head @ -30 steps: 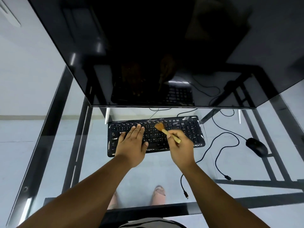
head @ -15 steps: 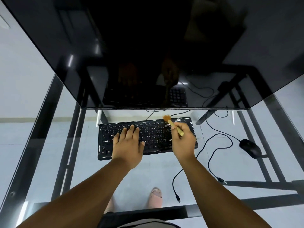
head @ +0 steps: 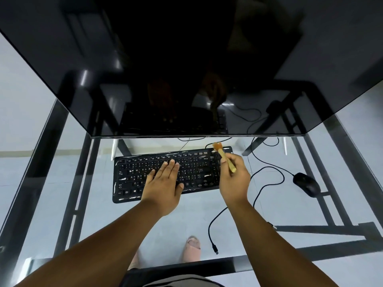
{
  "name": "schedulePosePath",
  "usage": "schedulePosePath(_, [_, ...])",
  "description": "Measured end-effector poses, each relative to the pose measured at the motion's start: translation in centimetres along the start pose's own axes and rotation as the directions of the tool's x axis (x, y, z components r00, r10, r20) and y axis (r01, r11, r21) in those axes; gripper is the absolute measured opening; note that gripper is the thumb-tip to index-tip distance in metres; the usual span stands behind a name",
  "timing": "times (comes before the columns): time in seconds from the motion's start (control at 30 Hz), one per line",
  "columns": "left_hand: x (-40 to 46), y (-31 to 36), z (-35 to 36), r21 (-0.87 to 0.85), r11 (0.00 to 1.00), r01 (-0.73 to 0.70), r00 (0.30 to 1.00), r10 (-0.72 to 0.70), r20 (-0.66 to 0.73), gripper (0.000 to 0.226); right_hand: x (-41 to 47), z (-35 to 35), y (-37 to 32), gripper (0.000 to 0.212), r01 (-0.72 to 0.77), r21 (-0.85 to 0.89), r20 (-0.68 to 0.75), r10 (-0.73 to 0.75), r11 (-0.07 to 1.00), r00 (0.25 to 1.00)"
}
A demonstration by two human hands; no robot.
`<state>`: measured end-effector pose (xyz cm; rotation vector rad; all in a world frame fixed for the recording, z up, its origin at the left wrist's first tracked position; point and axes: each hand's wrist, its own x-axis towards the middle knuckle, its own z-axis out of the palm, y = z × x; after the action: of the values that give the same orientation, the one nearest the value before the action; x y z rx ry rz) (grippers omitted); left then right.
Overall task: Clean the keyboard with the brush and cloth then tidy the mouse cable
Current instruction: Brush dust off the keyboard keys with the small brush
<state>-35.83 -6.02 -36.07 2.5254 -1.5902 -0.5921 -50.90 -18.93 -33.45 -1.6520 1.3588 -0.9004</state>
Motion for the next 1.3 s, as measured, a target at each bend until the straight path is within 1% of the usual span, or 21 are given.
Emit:
schedulePosePath(0.1, [0.1,0.6,0.0,0.019,1.0,0.014,1.0,-0.014,-0.008,0.063,-0.6,-1.0,0.2,0.01,0.007,0.049,0.048,-0.009,0.999,0.999])
schedulePosePath(0.17, [0.2,1.1,0.1,0.033,0.999,0.022,1.0,-0.021,-0.009,0.063,-0.7,-1.3,1.0,0.011,0.003,-0.006,0.057,-0.002,1.0,0.998])
schedulePosePath(0.23, [0.2,1.6,0.2,0.05,0.998,0.026,1.0,-0.026,-0.01,0.063,-0.6,-1.5,1.8,0.011,-0.034,-0.063,0.012,0.035,0.997,0.999])
schedulePosePath(0.3, [0.2,1.9,0.4,0.047,0.998,0.03,1.0,-0.029,-0.009,0.063,-0.4,-1.8,1.9,0.01,-0.058,-0.031,-0.037,0.057,0.998,0.998])
schedulePosePath(0.33, [0.2,2.0,0.6,0.045,0.999,0.029,1.0,-0.028,-0.008,0.063,-0.3,-2.0,1.9,0.01,-0.041,-0.011,-0.027,0.041,0.999,0.999])
schedulePosePath(0.4, [0.1,2.0,0.9,0.048,0.998,0.032,0.999,-0.032,-0.005,0.063,-0.2,-2.1,1.6,0.012,0.012,0.003,0.067,-0.012,1.0,0.998])
schedulePosePath(0.47, [0.0,1.8,1.1,0.045,0.998,0.043,0.999,-0.043,-0.004,0.063,-0.1,-2.1,2.0,0.01,0.029,-0.035,0.115,-0.025,0.999,0.993])
schedulePosePath(0.57, [-0.1,2.0,1.2,0.037,0.998,0.057,0.998,-0.057,-0.004,0.063,0.4,-2.3,2.6,0.008,-0.027,-0.056,0.006,0.028,0.998,1.0])
schedulePosePath(0.6, [-0.1,2.2,1.2,0.035,0.997,0.062,0.998,-0.062,-0.007,0.063,0.4,-2.4,2.6,0.009,-0.026,-0.03,0.015,0.027,0.999,1.0])
schedulePosePath(0.7, [-0.2,2.3,1.3,0.036,0.995,0.089,0.996,-0.088,-0.021,0.064,0.0,-2.6,2.3,0.012,0.014,0.001,0.153,-0.014,1.0,0.988])
schedulePosePath(0.73, [-0.2,2.4,1.4,0.036,0.995,0.096,0.995,-0.096,-0.026,0.064,0.0,-2.7,2.5,0.011,0.023,-0.017,0.148,-0.02,1.0,0.989])
schedulePosePath(0.77, [-0.2,2.4,1.4,0.033,0.994,0.102,0.994,-0.101,-0.029,0.064,0.0,-2.8,2.7,0.009,0.011,-0.033,0.106,-0.007,0.999,0.994])
schedulePosePath(0.83, [-0.2,2.6,1.6,0.017,0.993,0.115,0.993,-0.114,-0.043,0.064,0.1,-3.1,2.9,0.009,-0.042,0.003,0.039,0.042,0.999,0.998])
schedulePosePath(0.9, [-0.3,2.7,1.8,0.009,0.992,0.126,0.991,-0.125,-0.056,0.064,-0.2,-3.3,2.8,0.012,-0.022,0.055,0.1,0.017,0.998,0.995])
schedulePosePath(0.97, [-0.3,2.8,1.9,0.001,0.991,0.136,0.988,-0.135,-0.074,0.064,-0.7,-3.3,2.8,0.014,0.02,0.052,0.189,-0.029,0.998,0.982])
schedulePosePath(1.0, [-0.4,2.8,2.0,-0.009,0.99,0.142,0.986,-0.143,-0.083,0.064,-0.9,-3.4,2.9,0.013,0.022,0.039,0.184,-0.029,0.999,0.983])
schedulePosePath(1.1, [-0.6,2.8,2.1,-0.016,0.985,0.169,0.982,-0.17,-0.086,0.064,-0.9,-3.6,3.5,0.009,-0.014,0.037,0.058,0.011,0.999,0.998])
schedulePosePath(1.13, [-0.7,2.8,2.0,-0.021,0.985,0.173,0.981,-0.174,-0.085,0.064,-0.9,-3.6,3.5,0.01,-0.005,0.052,0.068,0.002,0.999,0.998])
schedulePosePath(1.23, [-1.1,2.4,1.8,-0.032,0.983,0.181,0.979,-0.183,-0.095,0.064,-1.6,-3.2,3.0,0.017,0.041,0.059,0.202,-0.052,0.997,0.978])
schedulePosePath(1.27, [-1.3,2.1,1.7,-0.03,0.982,0.186,0.977,-0.188,-0.099,0.065,-1.8,-2.9,3.0,0.018,0.042,0.027,0.195,-0.047,0.999,0.98])
schedulePosePath(1.3, [-1.5,1.8,1.6,-0.03,0.981,0.194,0.975,-0.196,-0.103,0.065,-1.9,-2.7,3.1,0.017,0.032,0.004,0.151,-0.032,0.999,0.988])
